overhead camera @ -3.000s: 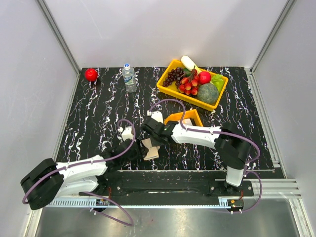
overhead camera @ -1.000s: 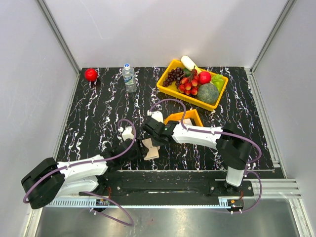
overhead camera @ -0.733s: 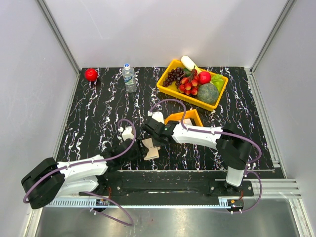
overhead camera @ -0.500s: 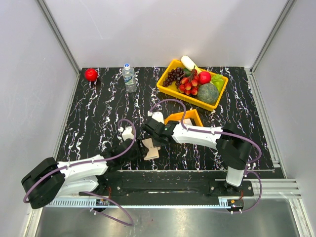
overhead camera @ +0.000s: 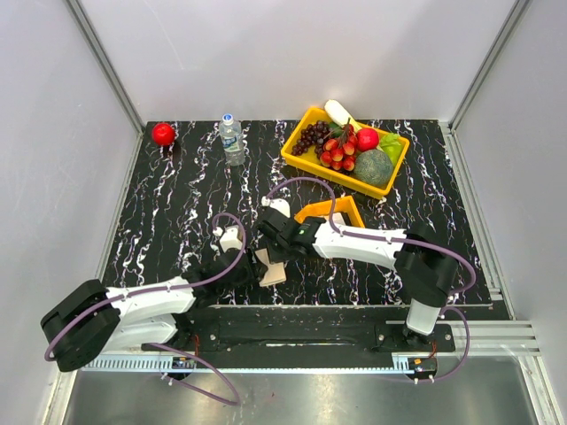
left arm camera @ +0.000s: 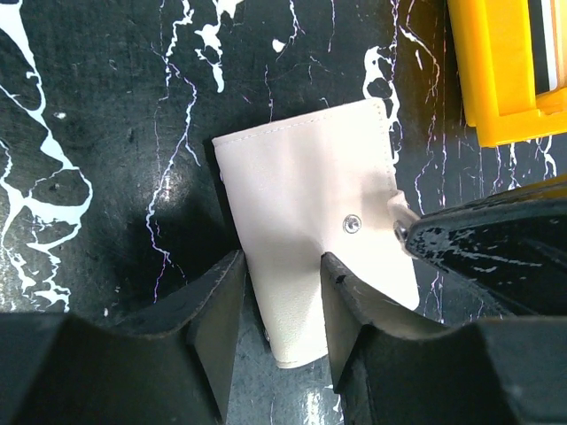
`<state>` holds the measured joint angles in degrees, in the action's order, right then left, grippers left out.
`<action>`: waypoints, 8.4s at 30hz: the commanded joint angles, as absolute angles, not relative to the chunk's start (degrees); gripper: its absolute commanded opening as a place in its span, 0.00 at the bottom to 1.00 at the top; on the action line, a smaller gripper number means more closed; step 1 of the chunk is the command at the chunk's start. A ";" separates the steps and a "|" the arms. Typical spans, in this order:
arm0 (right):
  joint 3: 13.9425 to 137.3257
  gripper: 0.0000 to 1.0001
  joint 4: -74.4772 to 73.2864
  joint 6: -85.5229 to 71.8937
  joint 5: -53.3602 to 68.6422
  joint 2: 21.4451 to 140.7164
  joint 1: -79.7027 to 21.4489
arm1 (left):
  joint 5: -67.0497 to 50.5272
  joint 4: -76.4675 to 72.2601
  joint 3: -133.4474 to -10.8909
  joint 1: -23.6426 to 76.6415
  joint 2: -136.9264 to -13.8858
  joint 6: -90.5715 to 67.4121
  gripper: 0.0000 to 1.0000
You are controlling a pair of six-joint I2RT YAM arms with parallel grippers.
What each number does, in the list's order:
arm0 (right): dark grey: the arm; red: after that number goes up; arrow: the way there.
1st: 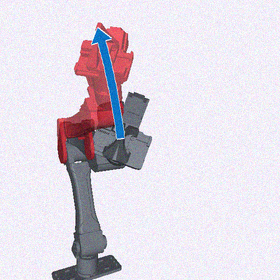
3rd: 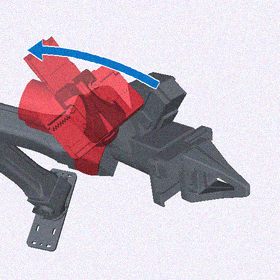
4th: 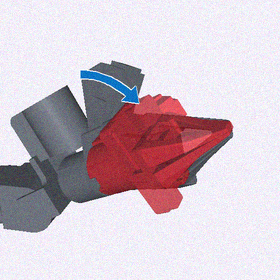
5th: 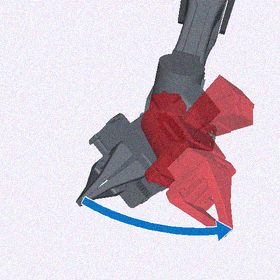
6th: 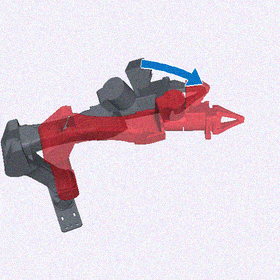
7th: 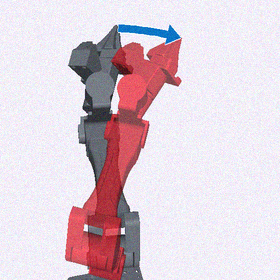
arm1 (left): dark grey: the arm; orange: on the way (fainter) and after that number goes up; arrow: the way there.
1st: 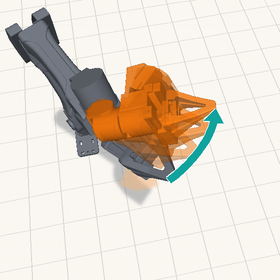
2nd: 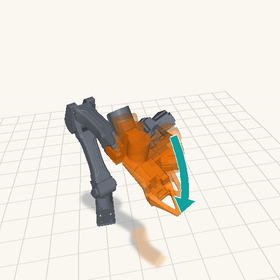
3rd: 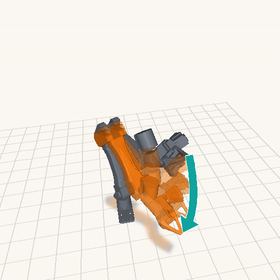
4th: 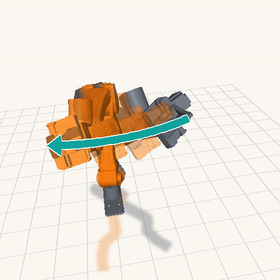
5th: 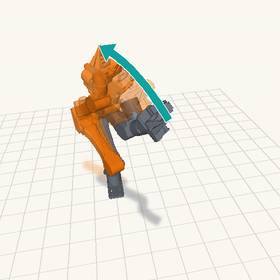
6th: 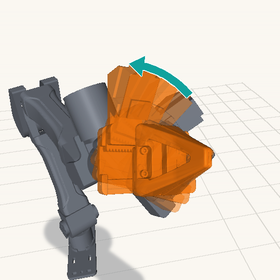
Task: Put the credit cards into the card holder
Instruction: Close the card holder at the center of the board.
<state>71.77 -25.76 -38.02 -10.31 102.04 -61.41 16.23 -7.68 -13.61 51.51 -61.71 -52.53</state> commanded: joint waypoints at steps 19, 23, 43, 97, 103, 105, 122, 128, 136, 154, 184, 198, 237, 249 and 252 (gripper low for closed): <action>70.49 0.00 -22.85 -37.88 -7.29 105.55 -59.85 | 14.33 -2.02 -13.97 51.59 -64.77 -52.12 0.43; 70.58 0.00 -22.06 -38.06 -7.73 106.00 -59.50 | 14.15 -2.20 -14.15 51.59 -65.21 -51.94 0.42; 70.14 0.00 -21.09 -37.53 -4.22 108.72 -58.80 | 13.45 -3.16 -14.33 51.59 -66.27 -51.77 0.41; 57.22 0.00 -13.10 -43.77 -14.32 106.44 -61.52 | 14.50 -2.37 -14.15 51.59 -65.74 -52.82 0.40; 58.88 0.00 -14.49 -41.49 -18.72 102.48 -61.96 | 14.50 -1.85 -14.41 51.59 -65.30 -52.56 0.40; 61.16 0.02 -17.04 -39.74 -18.72 101.87 -61.88 | 14.68 -1.32 -14.76 51.50 -65.13 -52.30 0.40; 61.43 0.18 -24.69 -40.96 -19.34 92.99 -61.88 | 14.15 -1.85 -14.85 51.59 -64.60 -51.59 0.41; 64.85 0.31 -29.08 -40.17 -17.41 92.99 -61.88 | 14.59 -0.09 -16.08 51.59 -62.93 -50.28 0.43; 77.77 0.41 -39.63 -39.90 -15.82 101.32 -61.79 | 15.29 1.58 -16.35 51.59 -61.08 -50.10 0.46; 84.72 0.37 -47.72 -45.53 -14.86 108.89 -61.88 | 17.23 3.60 -13.80 50.63 -54.40 -50.71 0.50; 85.52 0.30 -47.72 -46.05 -18.46 110.13 -61.79 | 15.38 2.90 -13.89 49.75 -55.11 -49.48 0.50; 85.08 0.24 -47.37 -46.06 -19.16 108.99 -61.79 | 15.03 2.29 -13.80 49.57 -55.20 -49.48 0.50; 83.41 0.20 -46.32 -45.26 -18.11 108.98 -61.79 | 13.97 1.49 -14.41 49.48 -56.95 -49.04 0.49; 82.97 0.20 -46.41 -45.00 -17.66 108.37 -61.79 | 13.98 1.41 -14.41 49.40 -57.13 -48.96 0.49; 83.05 0.20 -46.40 -45.00 -17.84 108.19 -61.87 | 13.89 1.32 -14.41 49.39 -57.13 -49.04 0.49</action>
<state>83.05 -47.18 -45.01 -16.93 110.37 -61.56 15.00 0.95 -14.41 49.76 -56.38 -49.71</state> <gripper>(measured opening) 0.206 0.492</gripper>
